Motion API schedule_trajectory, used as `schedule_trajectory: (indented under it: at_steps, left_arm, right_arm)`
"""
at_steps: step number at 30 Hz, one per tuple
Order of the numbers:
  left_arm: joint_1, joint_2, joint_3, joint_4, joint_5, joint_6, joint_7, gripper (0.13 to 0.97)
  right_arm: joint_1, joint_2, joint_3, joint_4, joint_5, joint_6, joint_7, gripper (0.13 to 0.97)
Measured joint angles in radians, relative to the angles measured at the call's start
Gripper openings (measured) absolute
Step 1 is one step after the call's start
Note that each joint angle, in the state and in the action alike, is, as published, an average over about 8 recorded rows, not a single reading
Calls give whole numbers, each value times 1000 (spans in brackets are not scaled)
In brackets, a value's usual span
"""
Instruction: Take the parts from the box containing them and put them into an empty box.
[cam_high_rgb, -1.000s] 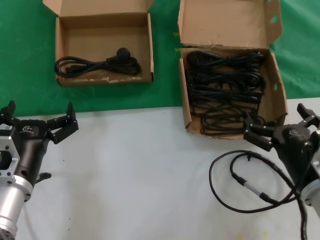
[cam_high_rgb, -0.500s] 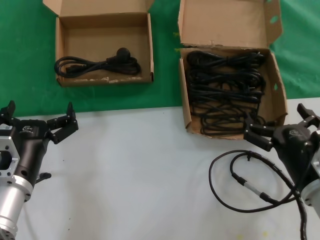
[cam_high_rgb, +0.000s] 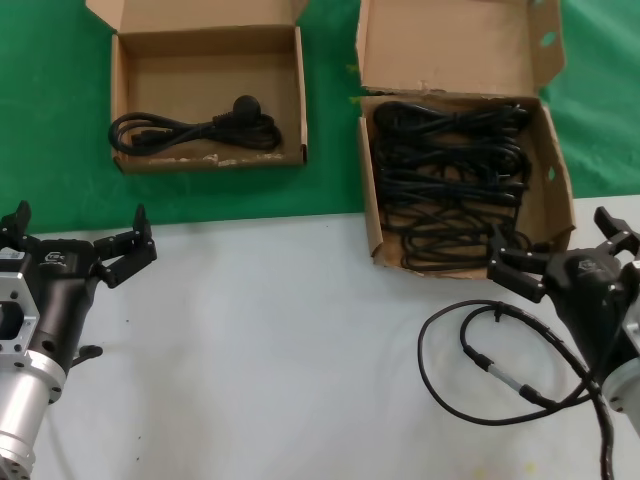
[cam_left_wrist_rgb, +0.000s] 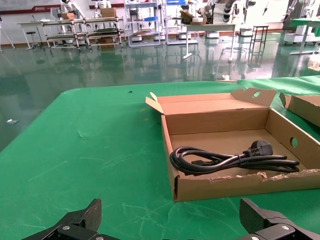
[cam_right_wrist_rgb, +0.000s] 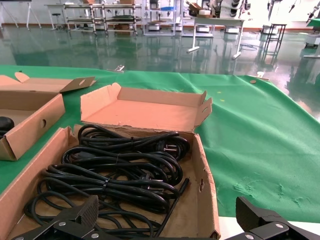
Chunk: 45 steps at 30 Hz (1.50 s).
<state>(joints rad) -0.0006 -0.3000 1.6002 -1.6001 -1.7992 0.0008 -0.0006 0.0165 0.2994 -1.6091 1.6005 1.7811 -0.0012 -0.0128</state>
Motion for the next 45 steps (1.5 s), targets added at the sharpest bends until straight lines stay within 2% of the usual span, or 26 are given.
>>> schedule_trajectory:
  at_steps: [45]
  left_arm:
    - [0,0,0,0,0,0,0,966]
  right_arm:
    - [0,0,0,0,0,0,0,966]
